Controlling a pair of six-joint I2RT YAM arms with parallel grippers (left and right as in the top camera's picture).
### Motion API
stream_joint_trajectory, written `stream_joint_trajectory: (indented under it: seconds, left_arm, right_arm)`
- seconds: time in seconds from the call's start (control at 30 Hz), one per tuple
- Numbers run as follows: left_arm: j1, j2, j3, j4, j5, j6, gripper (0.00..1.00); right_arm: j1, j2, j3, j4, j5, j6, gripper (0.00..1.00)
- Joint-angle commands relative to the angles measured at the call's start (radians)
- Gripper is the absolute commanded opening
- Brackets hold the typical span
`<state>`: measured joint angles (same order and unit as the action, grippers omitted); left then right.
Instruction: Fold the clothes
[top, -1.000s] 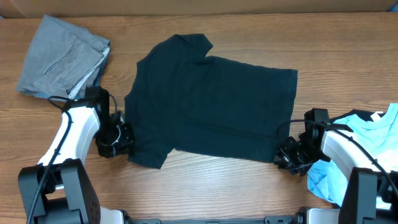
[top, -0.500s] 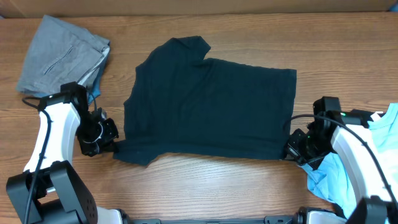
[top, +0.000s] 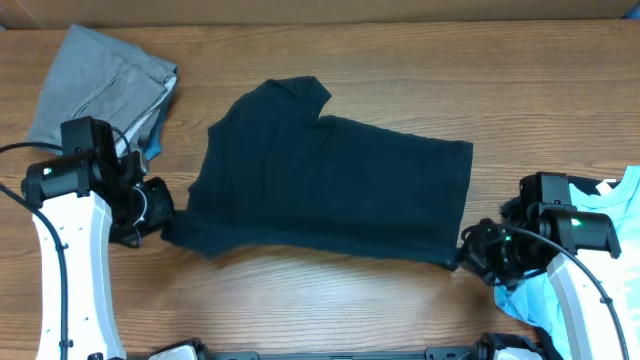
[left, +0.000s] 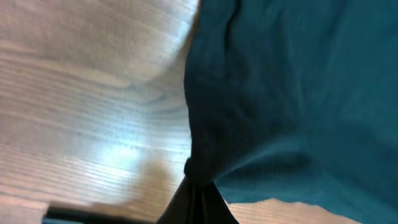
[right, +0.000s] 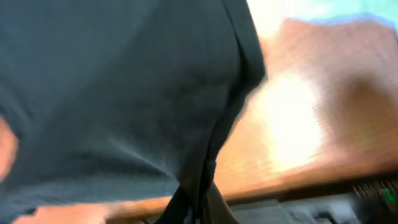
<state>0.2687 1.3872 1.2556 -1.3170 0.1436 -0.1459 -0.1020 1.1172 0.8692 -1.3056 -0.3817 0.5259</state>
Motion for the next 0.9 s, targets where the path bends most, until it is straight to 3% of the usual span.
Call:
stream_joint_trajectory:
  seconds: [0.0,0.27,0.77,0.8,0.87]
  left_arm:
    - [-0.034,-0.001,0.016,0.09,0.001,0.007,0.04]
    - [-0.139,0.059,0.016,0.338,0.01,0.004,0.04]
    - [-0.182,0.285,0.016,0.523,0.06,-0.008,0.06]
    - [-0.183,0.286,0.016,0.526,0.06,-0.008,0.07]
    - [-0.185,0.286,0.016,0.537,0.06,-0.008,0.2]
  right_arm:
    - [0.005,0.025,0.021,0.098,-0.006,0.064,0.04]
    - [0.005,0.189,0.021,0.355,-0.005,0.09,0.04]
    - [0.005,0.349,0.021,0.542,-0.001,0.157,0.06]
    - [0.005,0.349,0.021,0.543,0.002,0.156,0.08]
    - [0.005,0.349,0.021,0.549,0.044,0.155,0.37]
